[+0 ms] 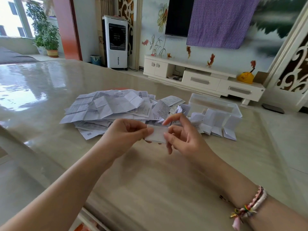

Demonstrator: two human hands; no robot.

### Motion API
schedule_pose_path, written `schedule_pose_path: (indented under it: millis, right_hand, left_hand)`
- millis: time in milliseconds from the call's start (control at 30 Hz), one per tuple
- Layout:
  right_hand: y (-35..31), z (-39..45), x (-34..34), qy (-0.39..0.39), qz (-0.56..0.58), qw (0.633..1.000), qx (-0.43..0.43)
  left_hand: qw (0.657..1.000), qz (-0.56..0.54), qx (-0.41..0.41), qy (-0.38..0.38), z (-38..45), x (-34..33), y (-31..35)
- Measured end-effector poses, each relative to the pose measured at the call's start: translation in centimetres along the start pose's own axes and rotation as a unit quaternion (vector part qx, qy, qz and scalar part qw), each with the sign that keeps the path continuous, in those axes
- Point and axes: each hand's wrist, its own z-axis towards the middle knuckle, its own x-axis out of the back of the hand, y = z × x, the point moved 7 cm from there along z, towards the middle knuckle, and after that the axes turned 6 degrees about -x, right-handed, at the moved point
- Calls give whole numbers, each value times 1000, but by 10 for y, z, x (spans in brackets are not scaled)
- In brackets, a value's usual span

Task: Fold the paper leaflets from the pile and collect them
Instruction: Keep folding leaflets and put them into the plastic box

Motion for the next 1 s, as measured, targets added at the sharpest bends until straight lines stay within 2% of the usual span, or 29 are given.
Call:
schedule_pose_path:
  millis: [100,133,233,433,500,633,733,833,900,1000]
  right_hand:
    - [4,3,7,49,-52,997,-1]
    - [8,5,12,74,-64,995,-12]
    - [19,11,23,111,-112,987,-39]
    - [36,14,23,78,-281,952,-88]
    - [32,13,23,83,-324,938,-86]
    - [23,8,24,100,-342,932,-60]
    - [14,3,20,105,-333,937,-27]
    - [3,-2,15,118,-314,942,13]
    - [-3,-5,13,125,-305,943,33]
    - [-6,-8,11,114,-259,958,39]
  left_hand:
    - [991,120,-44,25,9,8,0]
    - [974,203,-81,56,13,16,3]
    - [887,413,-159,129,24,42,10]
    - [851,518,-69,41,49,67,-28]
    - [843,533,-58,38,52,71,-33]
    - [829,539,-126,81,47,69,-13]
    - [842,516,-124,99,35,66,-1]
    - [839,513,-153,99,24,66,2]
    - [846,482,-185,129,14,68,9]
    - [883,367,-228,185,-4,69,24]
